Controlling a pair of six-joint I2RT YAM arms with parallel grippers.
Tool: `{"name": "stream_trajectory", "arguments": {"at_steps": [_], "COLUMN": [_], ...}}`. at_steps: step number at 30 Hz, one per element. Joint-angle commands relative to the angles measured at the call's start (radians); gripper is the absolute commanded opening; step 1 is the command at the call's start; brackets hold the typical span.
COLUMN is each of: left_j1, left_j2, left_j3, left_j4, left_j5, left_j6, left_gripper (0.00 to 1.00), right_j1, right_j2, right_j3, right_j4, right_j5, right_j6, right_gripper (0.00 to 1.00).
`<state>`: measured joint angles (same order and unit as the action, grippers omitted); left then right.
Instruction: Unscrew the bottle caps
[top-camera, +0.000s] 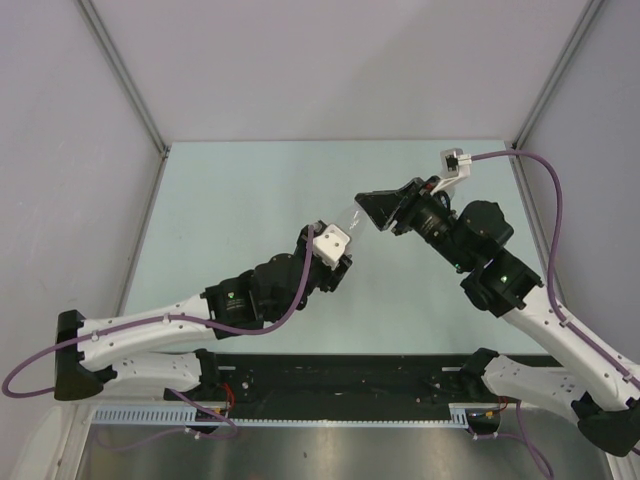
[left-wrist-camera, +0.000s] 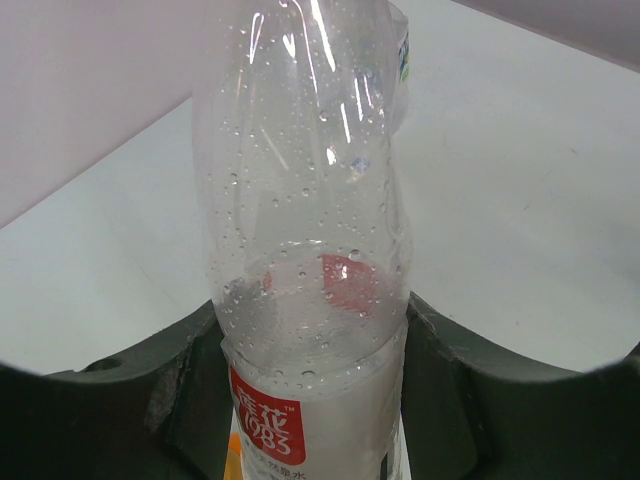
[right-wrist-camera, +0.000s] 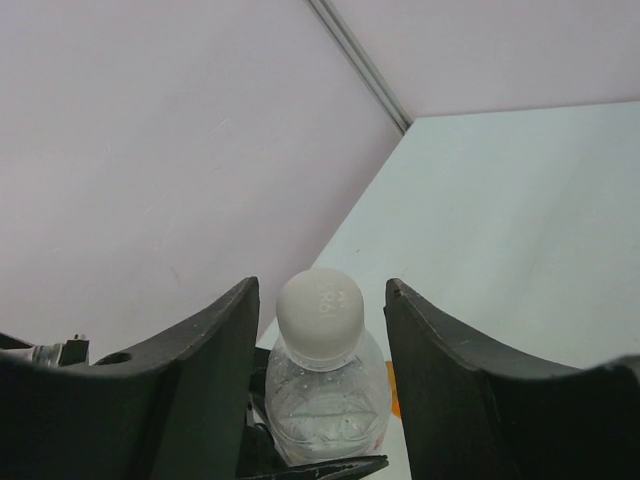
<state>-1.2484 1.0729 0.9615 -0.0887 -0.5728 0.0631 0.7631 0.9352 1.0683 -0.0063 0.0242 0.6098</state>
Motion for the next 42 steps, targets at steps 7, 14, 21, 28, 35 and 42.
{"name": "stream_trajectory", "arguments": {"at_steps": [7, 14, 21, 28, 35, 42], "left_j1": [-0.009, -0.009, 0.004, 0.183, 0.288, 0.302], "left_j2": [-0.008, -0.04, -0.09, -0.142, -0.123, -0.085], "left_j3": [0.025, 0.011, 0.029, 0.063, 0.129, 0.144], "left_j4": [0.015, 0.027, -0.005, 0.012, 0.047, 0.148], "left_j5": [-0.019, 0.019, 0.382, 1.069, 1.566, 1.758], "left_j6": [0.027, 0.03, 0.052, -0.106, -0.192, -0.264], "left_gripper": [0.0, 0.0, 0.0, 0.0, 0.0, 0.0], "right_j1": [0.004, 0.004, -0.01, -0.105, -0.12, -0.114], "right_j2": [0.005, -0.012, -0.053, -0.094, -0.108, -0.113], "right_j3": [0.035, 0.035, 0.035, 0.032, 0.032, 0.033], "right_j4": [0.016, 0.011, -0.004, 0.106, 0.239, 0.316], "right_j5": [-0.009, -0.013, -0.162, -0.648, -0.992, -1.196], "right_j6": [-0.012, -0.048, -0.176, -0.225, -0.168, -0.122], "right_gripper": [0.43, 0.0, 0.0, 0.0, 0.0, 0.0]}}
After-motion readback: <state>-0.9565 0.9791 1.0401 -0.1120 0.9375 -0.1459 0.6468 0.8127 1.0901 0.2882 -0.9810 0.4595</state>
